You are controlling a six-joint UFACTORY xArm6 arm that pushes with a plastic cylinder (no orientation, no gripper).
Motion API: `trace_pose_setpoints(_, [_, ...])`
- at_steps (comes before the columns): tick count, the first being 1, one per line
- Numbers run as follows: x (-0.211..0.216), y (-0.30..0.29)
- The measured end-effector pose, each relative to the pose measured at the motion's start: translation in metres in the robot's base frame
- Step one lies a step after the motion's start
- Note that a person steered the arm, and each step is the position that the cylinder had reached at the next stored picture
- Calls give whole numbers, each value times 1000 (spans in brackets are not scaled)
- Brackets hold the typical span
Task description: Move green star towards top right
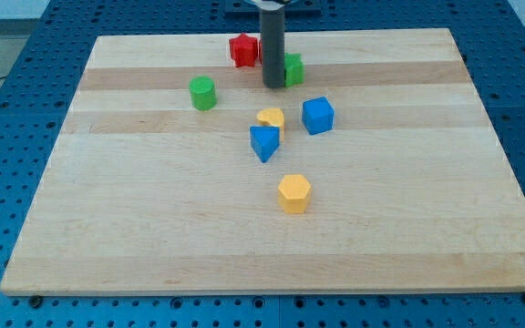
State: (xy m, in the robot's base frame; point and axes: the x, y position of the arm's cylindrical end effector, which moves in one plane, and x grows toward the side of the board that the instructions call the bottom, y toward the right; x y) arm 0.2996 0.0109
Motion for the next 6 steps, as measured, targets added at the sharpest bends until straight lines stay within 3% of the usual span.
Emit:
trace_pose_setpoints(2, [-34,90])
trace_pose_setpoints(3, [13,34])
trace_pose_setpoints(4, [1,8])
trace_pose_setpoints(6, [-52,29])
